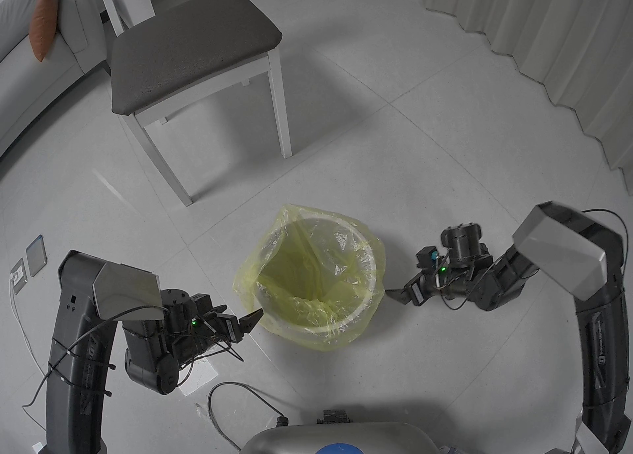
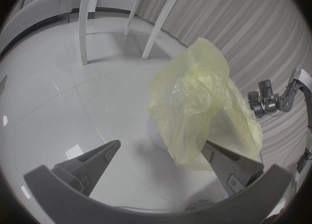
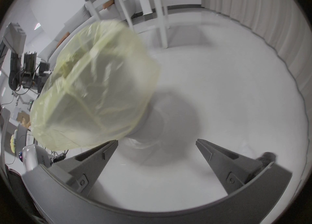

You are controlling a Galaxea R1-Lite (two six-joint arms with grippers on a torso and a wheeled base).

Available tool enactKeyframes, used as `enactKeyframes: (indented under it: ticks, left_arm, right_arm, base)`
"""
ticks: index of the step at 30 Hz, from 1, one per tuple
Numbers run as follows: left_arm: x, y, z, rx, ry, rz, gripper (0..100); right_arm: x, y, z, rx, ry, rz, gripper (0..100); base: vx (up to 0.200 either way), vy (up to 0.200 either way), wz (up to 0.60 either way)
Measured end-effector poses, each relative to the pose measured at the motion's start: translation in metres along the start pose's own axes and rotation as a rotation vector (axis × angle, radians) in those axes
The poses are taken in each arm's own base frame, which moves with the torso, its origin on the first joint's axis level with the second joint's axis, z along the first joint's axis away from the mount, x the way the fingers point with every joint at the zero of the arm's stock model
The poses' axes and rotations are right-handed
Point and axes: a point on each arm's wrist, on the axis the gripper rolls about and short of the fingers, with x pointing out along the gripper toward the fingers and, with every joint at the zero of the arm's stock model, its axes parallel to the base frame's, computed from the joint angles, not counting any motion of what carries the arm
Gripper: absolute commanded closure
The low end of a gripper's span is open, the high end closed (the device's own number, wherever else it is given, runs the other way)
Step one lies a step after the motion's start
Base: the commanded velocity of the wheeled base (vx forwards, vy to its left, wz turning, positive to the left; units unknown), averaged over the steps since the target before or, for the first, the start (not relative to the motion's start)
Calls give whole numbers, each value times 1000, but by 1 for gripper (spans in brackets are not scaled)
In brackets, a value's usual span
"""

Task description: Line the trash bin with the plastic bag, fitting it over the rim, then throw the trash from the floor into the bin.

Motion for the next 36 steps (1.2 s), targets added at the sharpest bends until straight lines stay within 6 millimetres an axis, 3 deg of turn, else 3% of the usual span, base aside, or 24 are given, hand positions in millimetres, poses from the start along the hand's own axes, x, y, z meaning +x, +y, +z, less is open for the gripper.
enactKeyframes:
  ticks: [6,13,18,23,32,33,36]
  left_arm:
    - [-21,2,4,-18,23,27,0]
    - [-38,-2,11,-24,29,39,0]
    - [-43,-5,17,-18,14,40,0]
    - [-50,-10,22,-15,9,37,0]
    - [-66,-17,30,-13,4,36,0]
    - [-68,-19,31,-11,1,34,0]
    - [-70,-20,33,-9,-5,32,0]
  right_arm:
    - [-45,-55,1,4,29,-112,0]
    - [-65,-90,1,9,30,-190,0]
    - [-62,-113,-9,4,49,-225,0]
    - [-47,-130,-24,15,65,-245,0]
    - [-21,-145,-53,35,98,-252,0]
    - [-19,-147,-59,22,109,-252,100]
    - [-17,-149,-66,17,123,-253,100]
  base:
    - [0,0,0]
    - [0,0,0]
    - [0,0,0]
    - [0,0,0]
    - [0,0,0]
    - [0,0,0]
    - [0,0,0]
